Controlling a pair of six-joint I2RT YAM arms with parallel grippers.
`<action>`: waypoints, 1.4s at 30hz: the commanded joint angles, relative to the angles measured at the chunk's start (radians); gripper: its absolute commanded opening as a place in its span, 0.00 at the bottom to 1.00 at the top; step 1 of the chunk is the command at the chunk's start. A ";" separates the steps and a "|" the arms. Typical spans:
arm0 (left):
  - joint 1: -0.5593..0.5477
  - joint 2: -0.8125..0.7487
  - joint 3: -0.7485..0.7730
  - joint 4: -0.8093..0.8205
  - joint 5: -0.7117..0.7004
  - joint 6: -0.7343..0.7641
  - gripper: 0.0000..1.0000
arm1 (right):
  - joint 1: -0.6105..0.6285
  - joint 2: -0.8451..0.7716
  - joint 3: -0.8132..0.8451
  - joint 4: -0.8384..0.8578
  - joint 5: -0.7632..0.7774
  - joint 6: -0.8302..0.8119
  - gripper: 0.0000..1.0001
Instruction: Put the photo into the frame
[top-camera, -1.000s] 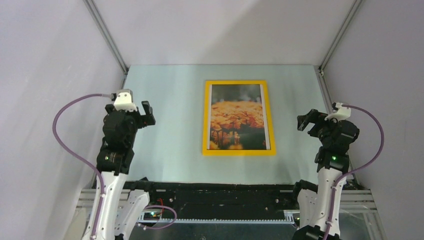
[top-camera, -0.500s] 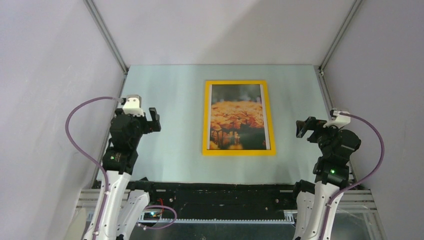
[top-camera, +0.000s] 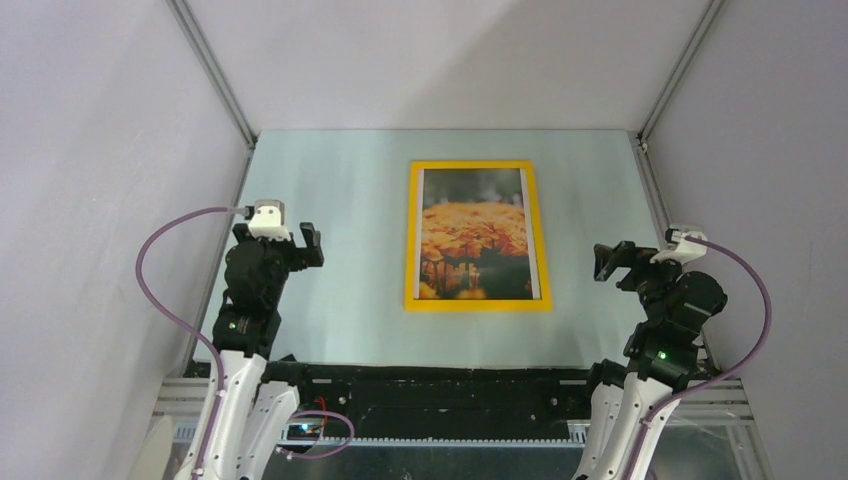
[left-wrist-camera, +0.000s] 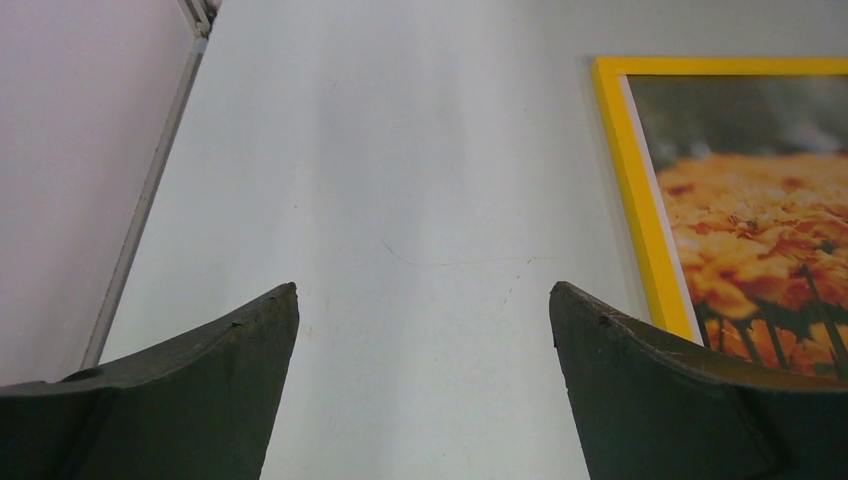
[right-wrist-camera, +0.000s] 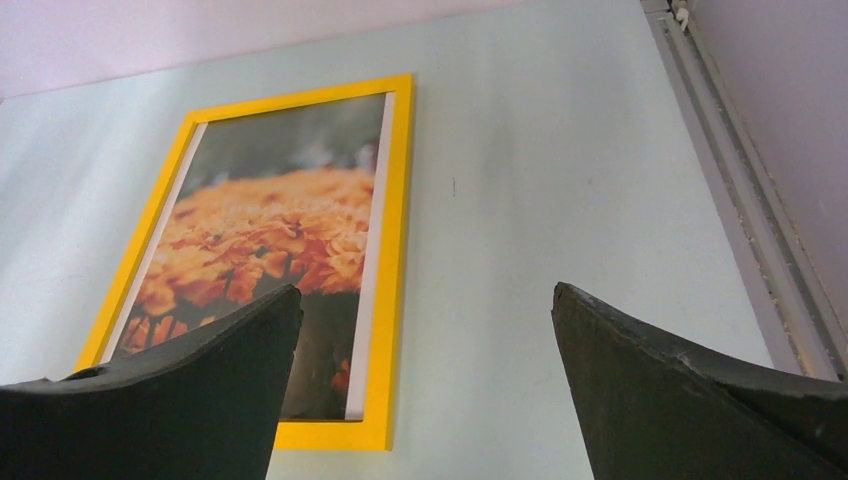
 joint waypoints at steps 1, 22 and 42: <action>0.007 -0.031 -0.014 0.077 -0.040 0.023 1.00 | -0.005 0.005 0.021 0.020 -0.042 0.000 0.99; 0.007 -0.059 -0.047 0.118 -0.054 0.052 1.00 | 0.001 0.061 0.041 -0.079 -0.134 -0.131 1.00; 0.007 -0.078 -0.049 0.120 -0.057 0.069 1.00 | -0.003 0.051 0.041 -0.094 -0.130 -0.129 0.99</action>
